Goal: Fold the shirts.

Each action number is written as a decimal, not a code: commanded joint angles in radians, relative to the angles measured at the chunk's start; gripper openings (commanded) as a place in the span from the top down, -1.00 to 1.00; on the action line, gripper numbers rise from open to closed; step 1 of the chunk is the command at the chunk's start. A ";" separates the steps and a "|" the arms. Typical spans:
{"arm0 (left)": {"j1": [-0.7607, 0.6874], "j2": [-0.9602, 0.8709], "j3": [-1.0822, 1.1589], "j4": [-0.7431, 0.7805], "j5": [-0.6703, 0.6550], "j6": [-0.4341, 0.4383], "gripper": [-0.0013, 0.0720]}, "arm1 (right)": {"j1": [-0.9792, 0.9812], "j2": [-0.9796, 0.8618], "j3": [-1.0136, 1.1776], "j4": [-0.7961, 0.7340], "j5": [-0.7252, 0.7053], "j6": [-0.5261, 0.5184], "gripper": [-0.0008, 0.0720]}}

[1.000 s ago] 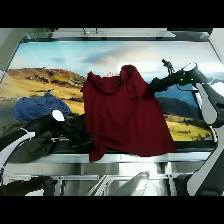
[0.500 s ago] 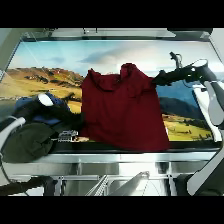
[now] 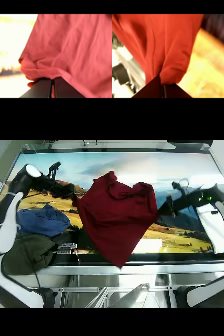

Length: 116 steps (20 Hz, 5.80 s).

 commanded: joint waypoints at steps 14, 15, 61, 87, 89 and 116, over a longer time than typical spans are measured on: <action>0.021 0.037 0.154 0.000 -0.277 -0.047 -0.97 | 0.034 0.575 -0.623 -0.126 -0.544 0.030 -0.66; 0.029 0.081 0.090 0.000 -0.336 -0.077 -0.97 | -0.006 0.571 -0.568 -0.159 -0.546 0.029 -0.66; -0.245 0.440 -0.792 -0.247 -0.251 0.042 0.91 | 0.025 0.204 0.042 0.039 -0.380 -0.068 0.94; 0.184 0.744 -0.472 -0.619 -0.068 0.335 0.88 | -0.204 0.636 0.104 0.393 -0.430 -0.198 0.94; 0.115 0.567 -0.459 -0.550 0.053 0.334 0.89 | -0.140 0.454 0.093 0.306 -0.453 -0.177 0.94; 0.114 0.532 -1.093 0.003 -0.099 0.008 0.11 | -0.352 0.288 -0.086 0.153 -0.155 -0.266 0.94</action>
